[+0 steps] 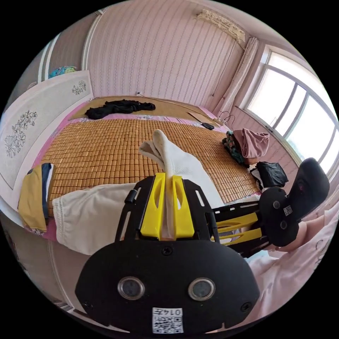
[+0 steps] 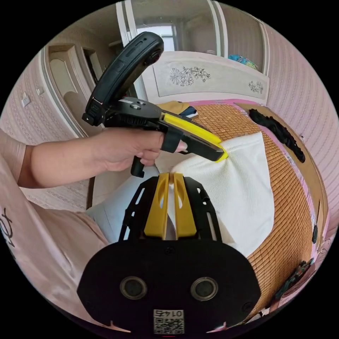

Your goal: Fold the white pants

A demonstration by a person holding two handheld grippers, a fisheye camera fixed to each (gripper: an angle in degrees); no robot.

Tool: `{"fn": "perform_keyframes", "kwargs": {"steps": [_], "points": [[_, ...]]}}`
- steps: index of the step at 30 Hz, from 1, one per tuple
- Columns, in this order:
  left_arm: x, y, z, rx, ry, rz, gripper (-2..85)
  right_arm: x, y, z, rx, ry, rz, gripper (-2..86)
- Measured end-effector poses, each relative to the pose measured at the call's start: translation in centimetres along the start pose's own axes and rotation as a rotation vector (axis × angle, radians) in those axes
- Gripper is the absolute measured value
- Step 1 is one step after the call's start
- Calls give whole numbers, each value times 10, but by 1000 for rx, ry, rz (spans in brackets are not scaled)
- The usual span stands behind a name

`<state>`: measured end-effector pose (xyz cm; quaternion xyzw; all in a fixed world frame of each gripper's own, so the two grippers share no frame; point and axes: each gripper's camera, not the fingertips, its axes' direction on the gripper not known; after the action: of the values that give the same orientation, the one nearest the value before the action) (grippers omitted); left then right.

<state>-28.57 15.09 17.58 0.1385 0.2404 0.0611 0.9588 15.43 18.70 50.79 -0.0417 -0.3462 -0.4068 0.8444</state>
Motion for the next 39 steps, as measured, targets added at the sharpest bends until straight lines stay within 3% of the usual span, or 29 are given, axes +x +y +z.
{"fn": "perform_keyframes", "kwargs": {"steps": [3, 6, 10, 15, 18, 22, 24, 28, 32, 36, 39], "points": [[-97, 11, -55, 15, -198, -131, 48, -26, -78, 33, 50, -84, -136, 49], [-203, 48, -68, -23, -406, -333, 52, -23, -126, 83, -82, -163, -94, 83], [-295, 120, -59, -74, -319, -597, 66, 17, -93, 93, -156, -254, 19, 108], [-302, 151, -39, -51, -259, -595, 94, 88, 5, 76, -218, -77, 331, 126], [-304, 149, -25, -57, -229, -552, 119, 128, 65, 64, -200, 3, 635, 155], [-310, 132, 0, -87, -178, -451, 137, 154, 95, 86, -163, -182, 867, 184], [-313, 127, 24, -192, -139, -440, 137, 156, 86, 99, -134, -294, 885, 180], [-303, 118, 34, -223, -207, -432, 116, 157, 52, 122, -325, -194, 848, 108], [-286, 112, 29, -218, -242, -394, 68, 160, 28, 104, -285, -209, 717, 63], [-258, 103, 33, -222, -158, -407, 54, 173, 31, 76, -216, -195, 716, 59], [-205, 85, 48, -230, -58, -305, 52, 181, 49, 45, -220, -95, 737, 59]]}}
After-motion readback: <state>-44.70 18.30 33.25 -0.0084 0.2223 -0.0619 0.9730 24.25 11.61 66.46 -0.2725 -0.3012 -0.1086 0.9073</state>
